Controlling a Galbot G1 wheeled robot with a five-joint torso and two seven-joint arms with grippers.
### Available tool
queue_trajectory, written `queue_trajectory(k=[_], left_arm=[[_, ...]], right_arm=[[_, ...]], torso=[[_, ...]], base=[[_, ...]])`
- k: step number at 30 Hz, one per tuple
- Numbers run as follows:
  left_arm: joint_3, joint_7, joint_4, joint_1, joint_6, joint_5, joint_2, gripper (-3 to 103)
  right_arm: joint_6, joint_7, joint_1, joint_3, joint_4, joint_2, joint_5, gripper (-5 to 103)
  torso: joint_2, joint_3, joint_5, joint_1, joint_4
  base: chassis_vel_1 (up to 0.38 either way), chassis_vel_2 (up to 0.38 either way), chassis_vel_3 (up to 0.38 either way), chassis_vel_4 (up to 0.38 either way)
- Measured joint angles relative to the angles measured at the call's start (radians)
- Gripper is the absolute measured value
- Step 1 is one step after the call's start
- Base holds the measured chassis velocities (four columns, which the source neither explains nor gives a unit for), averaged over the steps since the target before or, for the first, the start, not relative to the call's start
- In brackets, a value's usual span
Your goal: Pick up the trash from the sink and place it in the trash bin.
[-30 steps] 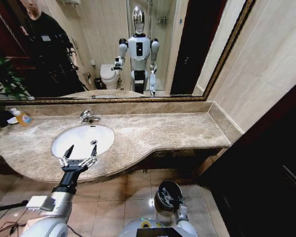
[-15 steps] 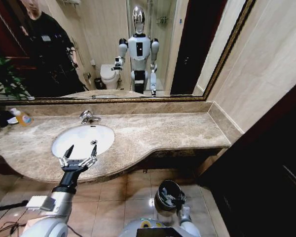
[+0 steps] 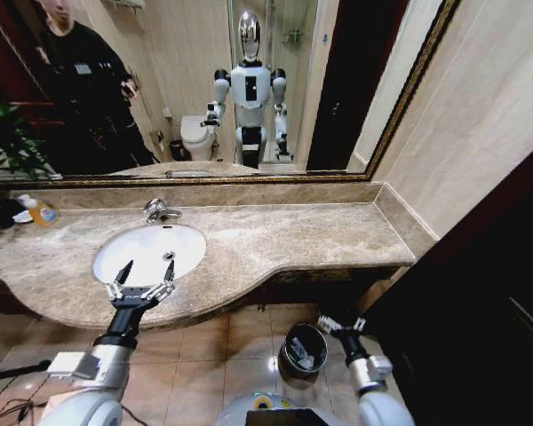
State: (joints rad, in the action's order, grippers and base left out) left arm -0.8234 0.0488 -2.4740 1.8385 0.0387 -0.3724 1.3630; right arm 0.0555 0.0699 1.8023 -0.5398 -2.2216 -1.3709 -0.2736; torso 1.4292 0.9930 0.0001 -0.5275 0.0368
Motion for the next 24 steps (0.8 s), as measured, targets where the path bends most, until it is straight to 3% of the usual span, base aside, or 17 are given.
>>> queue_trajectory(k=[3, 7, 14, 16, 24], left_arm=[[0.0, 0.0, 0.0, 0.0, 0.0, 0.0, 0.0, 100], [0.0, 0.0, 0.0, 0.0, 0.0, 0.0, 0.0, 100], [0.0, 0.0, 0.0, 0.0, 0.0, 0.0, 0.0, 100], [0.0, 0.0, 0.0, 0.0, 0.0, 0.0, 0.0, 100], [0.0, 0.0, 0.0, 0.0, 0.0, 0.0, 0.0, 100]], right_arm=[[-0.064, 0.0, -0.036, 0.001, -0.153, 0.008, -0.012, 100], [-0.126, 0.008, -0.092, 0.006, -0.209, 0.023, -0.019, 100], [-0.205, 0.0, -0.152, 0.012, -0.221, 0.039, -0.019, 100], [-0.246, -0.038, -0.19, -0.006, -0.187, 0.052, -0.033, 100], [-0.224, -0.075, -0.276, -0.072, -0.048, 0.083, -0.092, 100]], torso=[[0.0, 0.0, -0.0001, 0.0, -0.0001], [0.0, 0.0, -0.0001, 0.0, 0.0], [0.0, 0.0, -0.0001, 0.0, 0.0], [0.0, 0.0, -0.0001, 0.0, -0.0001], [0.0, 0.0, 0.0002, 0.0, 0.0]], base=[[0.0, 0.0, 0.0, 0.0], [0.0, 0.0, 0.0, 0.0], [0.0, 0.0, 0.0, 0.0], [0.0, 0.0, 0.0, 0.0], [0.0, 0.0, 0.0, 0.0]])
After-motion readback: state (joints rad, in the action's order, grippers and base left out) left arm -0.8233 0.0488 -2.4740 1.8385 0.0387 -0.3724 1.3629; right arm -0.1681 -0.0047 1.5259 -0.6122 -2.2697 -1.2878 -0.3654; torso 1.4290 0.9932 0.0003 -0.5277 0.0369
